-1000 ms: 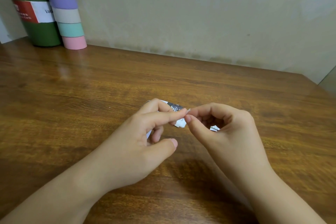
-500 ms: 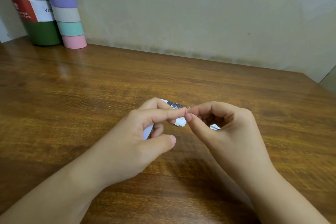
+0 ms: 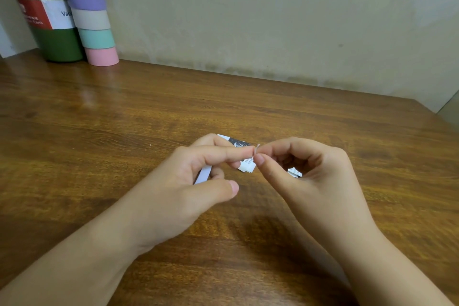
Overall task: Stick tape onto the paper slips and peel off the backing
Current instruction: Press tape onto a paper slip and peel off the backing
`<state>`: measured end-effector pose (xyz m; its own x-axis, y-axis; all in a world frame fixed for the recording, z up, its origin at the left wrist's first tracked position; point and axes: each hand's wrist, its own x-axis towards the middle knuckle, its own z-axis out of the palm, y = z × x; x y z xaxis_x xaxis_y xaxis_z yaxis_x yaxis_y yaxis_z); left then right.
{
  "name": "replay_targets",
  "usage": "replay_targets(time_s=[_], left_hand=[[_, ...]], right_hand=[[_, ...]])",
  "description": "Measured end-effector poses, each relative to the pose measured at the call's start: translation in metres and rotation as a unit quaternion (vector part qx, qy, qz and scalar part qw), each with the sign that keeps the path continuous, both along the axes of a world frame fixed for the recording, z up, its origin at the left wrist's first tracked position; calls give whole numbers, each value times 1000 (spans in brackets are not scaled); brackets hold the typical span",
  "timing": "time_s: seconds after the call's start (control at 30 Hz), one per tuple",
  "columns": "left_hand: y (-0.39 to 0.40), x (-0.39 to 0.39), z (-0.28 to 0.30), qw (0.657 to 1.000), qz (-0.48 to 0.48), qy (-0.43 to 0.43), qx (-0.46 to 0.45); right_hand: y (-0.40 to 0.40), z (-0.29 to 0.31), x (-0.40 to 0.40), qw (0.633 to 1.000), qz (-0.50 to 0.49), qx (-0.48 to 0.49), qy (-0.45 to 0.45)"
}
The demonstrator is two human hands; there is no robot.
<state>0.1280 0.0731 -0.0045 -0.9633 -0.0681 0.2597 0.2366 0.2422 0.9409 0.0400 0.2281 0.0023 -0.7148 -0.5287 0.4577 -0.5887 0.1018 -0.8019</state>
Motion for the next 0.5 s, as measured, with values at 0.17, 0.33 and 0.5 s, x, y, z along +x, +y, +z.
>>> replay_targets(time_s=[0.17,0.33,0.5], left_hand=[[0,0,0,1000,-6,-1,30],[-1,-1,-1,999,-11,-5,49],[-1,-2,-1,999,-9,-14,48]], right_hand=[[0,-1,-1,1000,0,-2,6],[0,-3,-3,1000,1,1,12],[-1,-5,-5,1000,4,0,3]])
